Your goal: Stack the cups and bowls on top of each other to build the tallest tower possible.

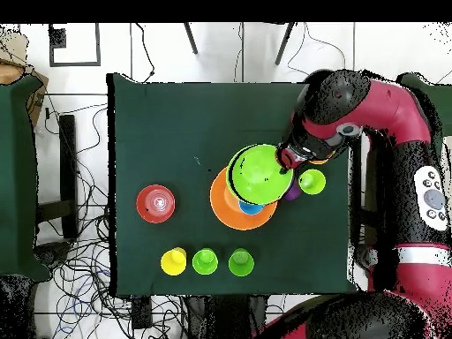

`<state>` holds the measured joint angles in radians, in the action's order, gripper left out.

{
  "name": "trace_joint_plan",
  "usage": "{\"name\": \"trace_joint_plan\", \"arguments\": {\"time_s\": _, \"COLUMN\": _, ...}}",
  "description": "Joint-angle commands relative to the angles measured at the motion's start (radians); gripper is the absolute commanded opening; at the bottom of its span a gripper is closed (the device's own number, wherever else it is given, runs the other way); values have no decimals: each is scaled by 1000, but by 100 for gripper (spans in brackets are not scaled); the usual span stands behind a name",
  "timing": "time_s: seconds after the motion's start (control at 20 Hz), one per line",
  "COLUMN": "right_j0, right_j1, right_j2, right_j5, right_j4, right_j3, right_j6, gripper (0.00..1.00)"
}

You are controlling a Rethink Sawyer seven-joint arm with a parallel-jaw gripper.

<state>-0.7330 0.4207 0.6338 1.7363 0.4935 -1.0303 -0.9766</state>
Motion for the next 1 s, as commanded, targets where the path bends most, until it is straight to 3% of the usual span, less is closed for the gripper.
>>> {"name": "trace_joint_plan", "arguments": {"time_s": 0.05, "right_j0": 54, "right_j1": 17, "right_j2": -70, "right_j5": -9, "right_j4": 33, "right_j3": -30, "right_j6": -92, "gripper": 0}}
{"name": "trace_joint_plan", "arguments": {"time_s": 1.0, "right_j0": 50, "right_j1": 13, "right_j2": -91, "right_j5": -28, "right_j4": 6, "right_j3": -58, "right_j6": -71, "gripper": 0}}
